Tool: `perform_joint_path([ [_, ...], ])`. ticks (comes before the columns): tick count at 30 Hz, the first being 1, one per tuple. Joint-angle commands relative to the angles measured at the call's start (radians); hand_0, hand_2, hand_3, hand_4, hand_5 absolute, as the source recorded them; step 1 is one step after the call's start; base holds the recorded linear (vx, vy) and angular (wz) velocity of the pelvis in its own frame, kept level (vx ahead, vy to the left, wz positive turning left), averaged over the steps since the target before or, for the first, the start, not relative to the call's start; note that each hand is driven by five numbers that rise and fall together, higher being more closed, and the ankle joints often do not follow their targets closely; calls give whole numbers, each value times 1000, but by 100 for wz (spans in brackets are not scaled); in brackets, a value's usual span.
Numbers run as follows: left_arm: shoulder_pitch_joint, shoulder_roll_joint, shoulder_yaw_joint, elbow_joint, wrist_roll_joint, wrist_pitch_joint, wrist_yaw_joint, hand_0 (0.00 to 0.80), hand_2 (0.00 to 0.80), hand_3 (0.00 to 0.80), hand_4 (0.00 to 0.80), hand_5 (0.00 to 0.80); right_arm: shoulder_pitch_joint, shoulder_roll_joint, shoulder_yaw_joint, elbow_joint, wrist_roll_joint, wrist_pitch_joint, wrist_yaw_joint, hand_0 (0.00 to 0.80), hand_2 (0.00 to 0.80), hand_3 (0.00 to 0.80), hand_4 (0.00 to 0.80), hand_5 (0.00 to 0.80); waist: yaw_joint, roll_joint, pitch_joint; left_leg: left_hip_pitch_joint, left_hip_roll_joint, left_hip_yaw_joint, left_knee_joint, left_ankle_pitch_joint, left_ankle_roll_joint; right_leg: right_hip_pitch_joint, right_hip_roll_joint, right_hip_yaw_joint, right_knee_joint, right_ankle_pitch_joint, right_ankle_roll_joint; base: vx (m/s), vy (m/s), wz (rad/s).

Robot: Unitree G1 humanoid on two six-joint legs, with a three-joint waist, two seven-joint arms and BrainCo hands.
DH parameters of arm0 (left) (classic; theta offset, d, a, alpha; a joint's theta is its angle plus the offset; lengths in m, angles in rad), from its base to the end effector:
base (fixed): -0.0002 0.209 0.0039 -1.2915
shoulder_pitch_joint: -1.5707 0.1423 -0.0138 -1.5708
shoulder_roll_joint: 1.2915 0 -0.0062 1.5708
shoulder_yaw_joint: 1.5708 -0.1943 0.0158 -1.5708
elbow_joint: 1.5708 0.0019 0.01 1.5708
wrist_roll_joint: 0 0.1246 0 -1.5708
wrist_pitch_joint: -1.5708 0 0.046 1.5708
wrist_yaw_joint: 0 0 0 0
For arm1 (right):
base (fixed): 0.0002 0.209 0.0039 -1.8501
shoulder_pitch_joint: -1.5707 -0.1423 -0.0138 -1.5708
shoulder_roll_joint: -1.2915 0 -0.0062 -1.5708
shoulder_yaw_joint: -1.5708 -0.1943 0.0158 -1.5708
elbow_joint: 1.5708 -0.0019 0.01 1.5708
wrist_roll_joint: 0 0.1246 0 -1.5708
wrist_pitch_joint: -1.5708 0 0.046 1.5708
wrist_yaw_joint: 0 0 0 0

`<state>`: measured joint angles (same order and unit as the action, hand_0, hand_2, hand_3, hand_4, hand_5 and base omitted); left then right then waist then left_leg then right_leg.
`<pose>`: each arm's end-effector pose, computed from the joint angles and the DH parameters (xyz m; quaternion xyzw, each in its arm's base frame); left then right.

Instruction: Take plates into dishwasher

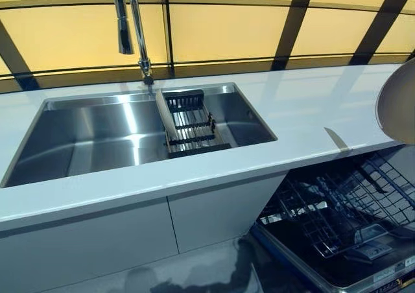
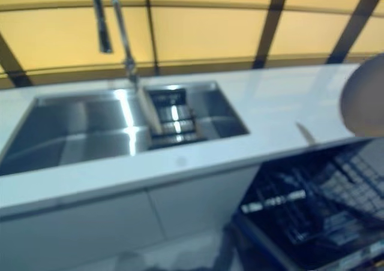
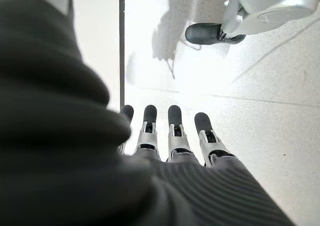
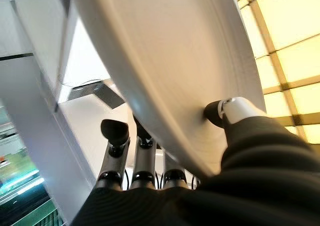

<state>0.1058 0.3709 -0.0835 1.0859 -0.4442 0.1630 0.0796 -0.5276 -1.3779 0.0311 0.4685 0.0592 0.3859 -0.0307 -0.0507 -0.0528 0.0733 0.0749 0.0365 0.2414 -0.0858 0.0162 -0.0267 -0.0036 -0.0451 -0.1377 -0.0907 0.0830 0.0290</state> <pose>0.0448 0.2684 -0.1004 0.0006 0.5968 0.2141 0.7733 0.2091 -0.4031 0.2737 -0.5025 0.0892 -0.3458 0.7874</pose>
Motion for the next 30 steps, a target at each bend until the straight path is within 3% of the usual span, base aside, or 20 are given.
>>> perform_joint_path([
  [1,-38,35,5,70,58,-21,-4,0,0,0,0,0,-1,-84,-83,-17,-55,-50,-13,800,800,800,800,800,1,-18,5,38,1,-26,-1,-113,40,74,1,-17,3,-100,60,15,-19,-4],
  [16,-46,33,47,100,39,3,-24,0,0,0,0,0,257,-19,-239,-59,-168,-107,25,800,800,800,800,800,-37,-26,5,41,9,8,-1,-119,46,62,12,12,3,-89,65,2,-16,-6],
  [22,-53,21,44,100,46,-4,-14,0,0,0,0,0,304,60,-236,-93,-282,-146,-77,800,800,800,800,800,-44,-20,6,45,11,21,-1,-122,49,58,15,23,3,-86,67,-1,-7,-2],
  [30,-71,13,43,93,45,9,-10,0,0,0,0,0,308,171,-177,-137,-390,-105,-170,800,800,800,800,800,-46,3,17,41,8,23,-1,-125,55,51,12,27,3,-87,68,5,-3,-4],
])
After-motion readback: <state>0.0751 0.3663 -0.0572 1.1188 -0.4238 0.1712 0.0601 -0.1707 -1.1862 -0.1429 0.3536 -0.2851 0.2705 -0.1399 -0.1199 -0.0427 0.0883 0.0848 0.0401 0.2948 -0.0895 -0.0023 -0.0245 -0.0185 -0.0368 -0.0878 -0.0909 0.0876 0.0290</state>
